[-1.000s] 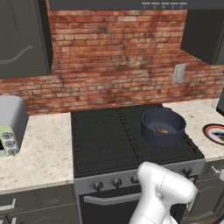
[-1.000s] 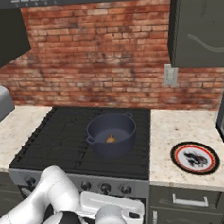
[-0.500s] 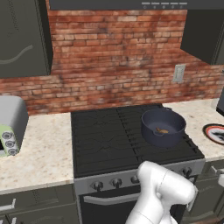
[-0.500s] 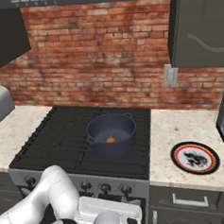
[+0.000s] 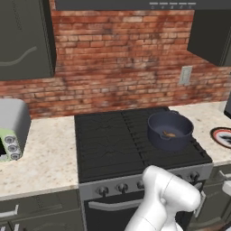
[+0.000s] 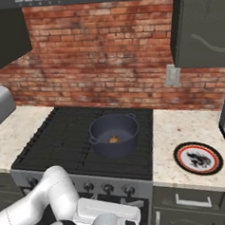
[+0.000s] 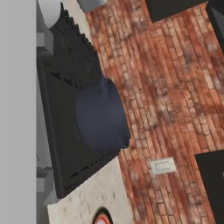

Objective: Retrieve the frozen meat and place it in the pot on a burner. Then turn the burner on.

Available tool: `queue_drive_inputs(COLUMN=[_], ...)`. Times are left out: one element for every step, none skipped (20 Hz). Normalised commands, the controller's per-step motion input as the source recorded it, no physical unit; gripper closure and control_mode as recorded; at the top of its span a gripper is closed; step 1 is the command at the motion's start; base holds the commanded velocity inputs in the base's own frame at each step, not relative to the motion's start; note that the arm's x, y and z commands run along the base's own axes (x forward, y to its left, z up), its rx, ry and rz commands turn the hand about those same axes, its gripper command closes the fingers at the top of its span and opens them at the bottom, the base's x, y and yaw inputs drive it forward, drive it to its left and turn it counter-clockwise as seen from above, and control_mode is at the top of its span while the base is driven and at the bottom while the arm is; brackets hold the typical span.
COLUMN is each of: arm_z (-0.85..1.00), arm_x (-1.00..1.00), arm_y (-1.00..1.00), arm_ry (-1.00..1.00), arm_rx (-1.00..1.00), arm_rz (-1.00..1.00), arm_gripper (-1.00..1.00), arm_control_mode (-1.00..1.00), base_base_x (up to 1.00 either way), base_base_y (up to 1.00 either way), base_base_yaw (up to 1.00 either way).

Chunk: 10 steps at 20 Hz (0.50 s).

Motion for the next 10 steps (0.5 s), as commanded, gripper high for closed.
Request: queue_drive_inputs(arm_z=[0.0, 0.0, 0.0, 0.0, 0.0, 0.0, 0.0, 0.0, 0.0, 0.0], arm_x=[0.0, 0.0, 0.0, 0.0, 0.0, 0.0, 0.0, 0.0, 0.0, 0.0], arm_y=[0.0, 0.0, 0.0, 0.0, 0.0, 0.0, 0.0, 0.0, 0.0, 0.0], arm_ry=[0.0, 0.0, 0.0, 0.0, 0.0, 0.0, 0.0, 0.0, 0.0, 0.0], arm_rx=[0.0, 0.0, 0.0, 0.0, 0.0, 0.0, 0.0, 0.0, 0.0, 0.0], arm_rz=[0.0, 0.0, 0.0, 0.0, 0.0, 0.0, 0.0, 0.0, 0.0, 0.0], arm_gripper=[-1.0, -1.0, -1.0, -1.0, -1.0, -1.0, -1.0, -1.0, -1.0, -1.0], arm_control_mode=[1.0, 1.0, 1.0, 1.0, 1.0, 1.0, 1.0, 1.0, 1.0, 1.0], base_base_x=[-0.26, -0.31, -0.36, -0.38, -0.38, -0.36, -0.36, -0.4, -0.48, -0.49], base_base_y=[0.25, 0.19, 0.13, 0.14, 0.18, 0.26, 0.33, 0.4, 0.39, 0.47], base_base_yaw=[-0.01, -0.01, -0.03, -0.03, -0.03, -0.03, -0.03, -0.03, -0.03, -0.02])
